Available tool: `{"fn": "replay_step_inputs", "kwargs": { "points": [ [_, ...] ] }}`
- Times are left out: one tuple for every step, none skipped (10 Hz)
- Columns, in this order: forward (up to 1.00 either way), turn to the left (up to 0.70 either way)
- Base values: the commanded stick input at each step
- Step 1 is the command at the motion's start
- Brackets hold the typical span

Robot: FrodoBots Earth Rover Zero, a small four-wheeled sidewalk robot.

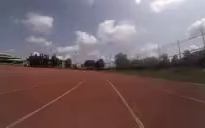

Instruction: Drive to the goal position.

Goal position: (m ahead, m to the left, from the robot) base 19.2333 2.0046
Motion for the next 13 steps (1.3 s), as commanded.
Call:
{"fn": "replay_step_inputs", "kwargs": {
  "points": [
    [0.7, 0.0],
    [0.7, 0.0],
    [0.7, 0.0],
    [0.7, 0.0],
    [0.7, 0.0],
    [0.7, 0.0],
    [0.7, 0.0],
    [0.7, 0.0],
    [0.7, 0.0],
    [0.7, 0.0],
    [0.7, 0.0],
    [0.7, 0.0],
    [0.7, 0.0]
  ]
}}
